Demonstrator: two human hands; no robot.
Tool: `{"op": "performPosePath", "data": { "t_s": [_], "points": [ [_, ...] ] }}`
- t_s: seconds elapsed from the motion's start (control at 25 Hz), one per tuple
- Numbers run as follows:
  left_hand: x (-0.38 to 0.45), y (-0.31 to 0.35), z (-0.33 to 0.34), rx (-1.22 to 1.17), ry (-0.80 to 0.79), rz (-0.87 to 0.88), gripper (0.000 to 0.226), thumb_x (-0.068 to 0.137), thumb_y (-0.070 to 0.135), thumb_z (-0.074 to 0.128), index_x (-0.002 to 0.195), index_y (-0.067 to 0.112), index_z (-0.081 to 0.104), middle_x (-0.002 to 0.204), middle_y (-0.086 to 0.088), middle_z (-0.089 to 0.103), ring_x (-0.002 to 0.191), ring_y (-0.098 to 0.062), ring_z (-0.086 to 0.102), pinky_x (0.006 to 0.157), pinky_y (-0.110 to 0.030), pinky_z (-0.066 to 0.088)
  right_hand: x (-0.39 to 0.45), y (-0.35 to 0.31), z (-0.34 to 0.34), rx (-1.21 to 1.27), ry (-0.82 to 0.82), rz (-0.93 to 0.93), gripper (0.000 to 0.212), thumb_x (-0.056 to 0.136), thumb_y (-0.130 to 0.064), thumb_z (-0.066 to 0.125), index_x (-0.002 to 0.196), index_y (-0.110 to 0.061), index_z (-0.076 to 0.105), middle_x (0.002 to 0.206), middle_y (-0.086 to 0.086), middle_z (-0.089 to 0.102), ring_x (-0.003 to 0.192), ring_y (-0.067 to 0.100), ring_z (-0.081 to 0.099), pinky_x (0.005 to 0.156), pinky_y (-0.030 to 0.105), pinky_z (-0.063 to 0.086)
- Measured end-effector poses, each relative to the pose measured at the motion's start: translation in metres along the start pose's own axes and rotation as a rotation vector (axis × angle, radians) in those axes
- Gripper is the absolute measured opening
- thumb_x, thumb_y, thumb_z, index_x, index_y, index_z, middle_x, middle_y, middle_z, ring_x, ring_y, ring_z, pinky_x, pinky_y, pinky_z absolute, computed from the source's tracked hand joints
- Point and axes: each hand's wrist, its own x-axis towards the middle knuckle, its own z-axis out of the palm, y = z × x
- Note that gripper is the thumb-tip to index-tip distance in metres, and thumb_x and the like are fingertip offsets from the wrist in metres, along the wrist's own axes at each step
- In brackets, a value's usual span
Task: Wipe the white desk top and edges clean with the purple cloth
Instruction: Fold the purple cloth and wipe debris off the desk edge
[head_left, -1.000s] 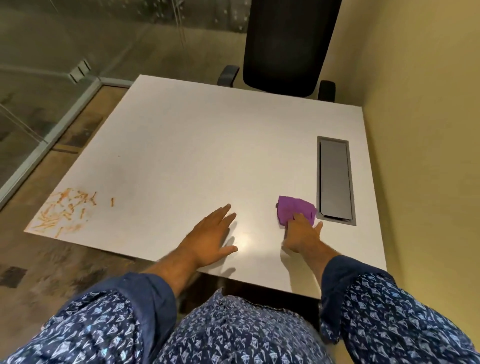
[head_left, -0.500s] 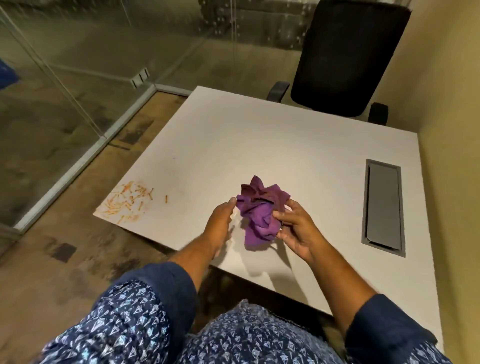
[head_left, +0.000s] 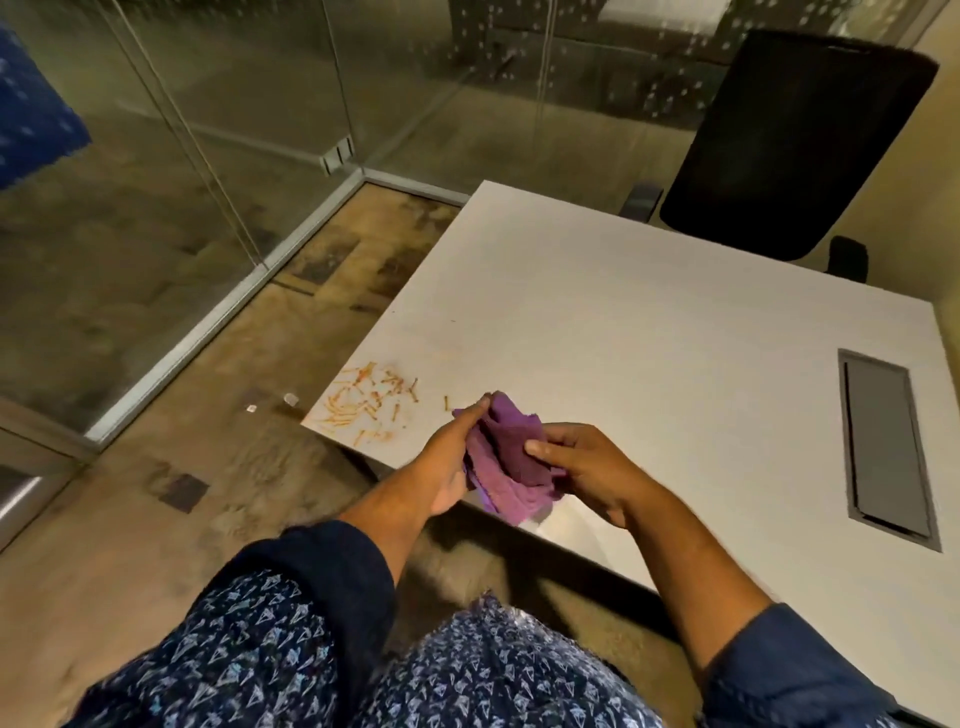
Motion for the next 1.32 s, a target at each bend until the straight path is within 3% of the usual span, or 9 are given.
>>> {"op": "performPosePath", "data": {
  "t_s": [0.12,0.28,0.44,0.6,0.8,0.92,1.04,1.2,1.32],
  "points": [
    [0.001,0.020,-0.052,-0.092,0.048,0.115,0.039,0.105,0.026,0.063,0.140,0.009,0.067,0.138,-0.021,0.071,0.127,-0.035,0.070,0.110,-0.048,0.055,0.021,-0.001,0.044,0.146,0.091,0.028,0.035,0.104,-0.027,0.063,0.133,-0.009,0.072,0.131,0.016,0.076,0.116,0.026,0.071,0.095,0.041,0.060],
    [-0.002,0.040,-0.116,-0.168,0.068,0.155,0.044,0.098,-0.002,0.066,0.142,0.003,0.062,0.134,-0.026,0.070,0.124,-0.041,0.069,0.110,-0.056,0.054,0.038,-0.007,0.086,0.470,0.173,-0.021,0.034,0.108,-0.033,0.056,0.138,-0.019,0.066,0.133,0.011,0.075,0.119,0.032,0.073,0.102,0.058,0.058],
    [-0.002,0.047,-0.147,-0.120,0.079,0.090,0.049,0.094,-0.012,0.066,0.125,0.026,0.067,0.136,-0.022,0.067,0.117,-0.037,0.071,0.106,-0.056,0.056,0.057,-0.012,0.104,0.648,0.241,-0.036,0.041,0.111,-0.034,0.051,0.147,-0.015,0.058,0.138,0.018,0.071,0.118,0.036,0.073,0.101,0.065,0.056],
    [0.010,0.048,-0.154,-0.027,0.024,0.059,0.059,0.093,-0.011,0.069,0.138,0.027,0.065,0.147,-0.018,0.062,0.127,-0.035,0.068,0.114,-0.054,0.051,0.076,-0.014,0.111,0.867,0.202,-0.031,0.058,0.104,-0.031,0.064,0.152,-0.002,0.051,0.149,0.024,0.062,0.139,0.036,0.060,0.113,0.057,0.049],
    [0.030,0.068,-0.135,0.099,-0.067,0.079,0.069,0.094,-0.020,0.059,0.147,0.024,0.057,0.141,-0.010,0.070,0.125,-0.028,0.072,0.094,-0.044,0.062,0.104,-0.011,0.113,0.576,0.073,-0.016,0.049,0.087,0.016,0.065,0.135,0.010,0.061,0.132,0.030,0.067,0.114,0.037,0.072,0.103,0.046,0.060],
    [0.043,0.098,-0.148,0.138,-0.017,0.111,0.075,0.089,-0.023,0.063,0.153,0.016,0.052,0.142,-0.016,0.068,0.121,-0.031,0.070,0.085,-0.041,0.062,0.134,-0.028,0.104,0.574,0.101,-0.001,0.045,0.091,0.008,0.066,0.135,0.011,0.062,0.140,0.035,0.062,0.113,0.037,0.073,0.101,0.045,0.061],
    [0.052,0.134,-0.163,0.106,0.081,0.171,0.077,0.088,-0.024,0.063,0.155,0.010,0.049,0.131,-0.017,0.070,0.109,-0.031,0.071,0.081,-0.038,0.062,0.159,-0.048,0.104,0.509,0.157,0.035,0.034,0.107,-0.010,0.058,0.141,-0.005,0.062,0.138,0.026,0.069,0.116,0.038,0.071,0.098,0.050,0.062],
    [0.061,0.163,-0.174,0.097,0.036,0.146,0.074,0.091,-0.024,0.059,0.153,0.015,0.049,0.129,-0.013,0.070,0.096,-0.023,0.074,0.064,-0.025,0.062,0.190,-0.061,0.100,0.456,0.247,0.011,0.031,0.113,-0.027,0.049,0.140,-0.022,0.063,0.131,0.013,0.075,0.102,0.027,0.078,0.077,0.038,0.068],
    [0.069,0.165,-0.179,0.253,-0.042,0.034,0.085,0.080,-0.020,0.072,0.151,0.019,0.050,0.133,-0.006,0.067,0.107,-0.023,0.071,0.065,-0.023,0.062,0.211,-0.063,0.103,0.572,0.266,-0.014,0.035,0.109,-0.025,0.060,0.143,-0.019,0.062,0.136,0.018,0.072,0.116,0.031,0.074,0.101,0.049,0.061]
  ]
}}
